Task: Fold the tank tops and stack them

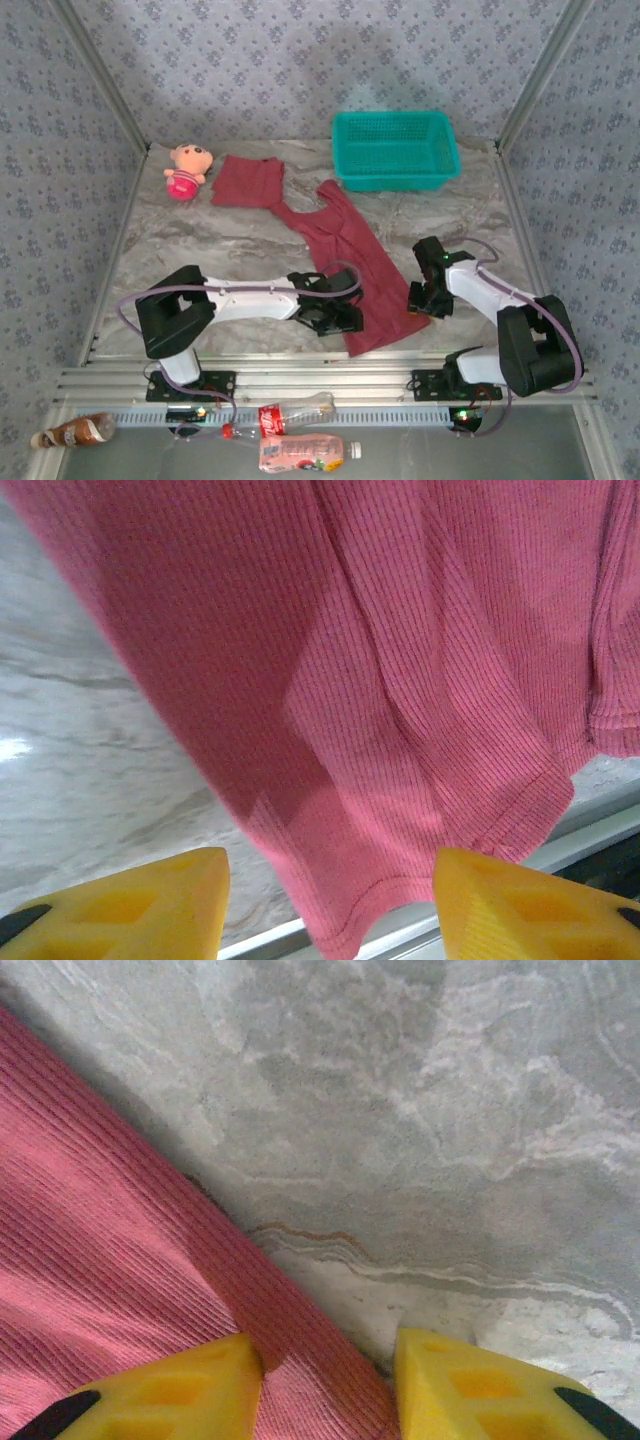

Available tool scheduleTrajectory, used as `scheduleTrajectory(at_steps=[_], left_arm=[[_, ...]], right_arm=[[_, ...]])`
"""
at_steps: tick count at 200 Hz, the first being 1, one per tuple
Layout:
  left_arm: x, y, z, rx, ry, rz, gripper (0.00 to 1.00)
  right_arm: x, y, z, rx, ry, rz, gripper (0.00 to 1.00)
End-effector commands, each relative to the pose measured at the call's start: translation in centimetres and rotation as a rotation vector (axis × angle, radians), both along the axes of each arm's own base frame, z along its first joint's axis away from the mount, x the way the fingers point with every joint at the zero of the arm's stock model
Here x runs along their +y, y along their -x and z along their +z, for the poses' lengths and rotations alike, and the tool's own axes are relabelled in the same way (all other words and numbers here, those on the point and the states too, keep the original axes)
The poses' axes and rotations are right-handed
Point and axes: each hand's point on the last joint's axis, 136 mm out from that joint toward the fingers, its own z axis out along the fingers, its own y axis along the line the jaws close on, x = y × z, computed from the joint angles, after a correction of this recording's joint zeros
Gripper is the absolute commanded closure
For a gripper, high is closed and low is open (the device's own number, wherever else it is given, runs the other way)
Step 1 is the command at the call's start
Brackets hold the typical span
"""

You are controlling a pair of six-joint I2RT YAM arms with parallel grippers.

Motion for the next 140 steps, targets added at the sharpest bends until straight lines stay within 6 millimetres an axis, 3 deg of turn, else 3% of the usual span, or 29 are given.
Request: scheduleTrajectory(at_steps=[1,38,66,103,140], left_arm=[[-1.5,1.2,-0.9,0.053,0.043,0.061,0.44],[-1.3,4.3,-2.1,0.093,0.02,0.037,0.44],[-2.6,4.1,-2.2,0.079,0.037,0.013,0.49],[-2.1,4.4,-1.7,0.071,0.015,-0.004,0.76],[-2.4,4.1,0.1,0.042,0.019,-0.025,0.87]], right_arm=[[2.7,0.5,-0.8,0.009,-0.117,0.035,0.62],[2.7,0.9,-0.4,0.018,-0.118,0.034,0.67],[3.0,1.2,-0.8,0.035,-0.12,0.045,0.7],[3.5,1.2,-0.3,0.029,-0.144,0.055,0.79],[4.3,1.2,1.2,0.01,-0.188,0.077,0.88]])
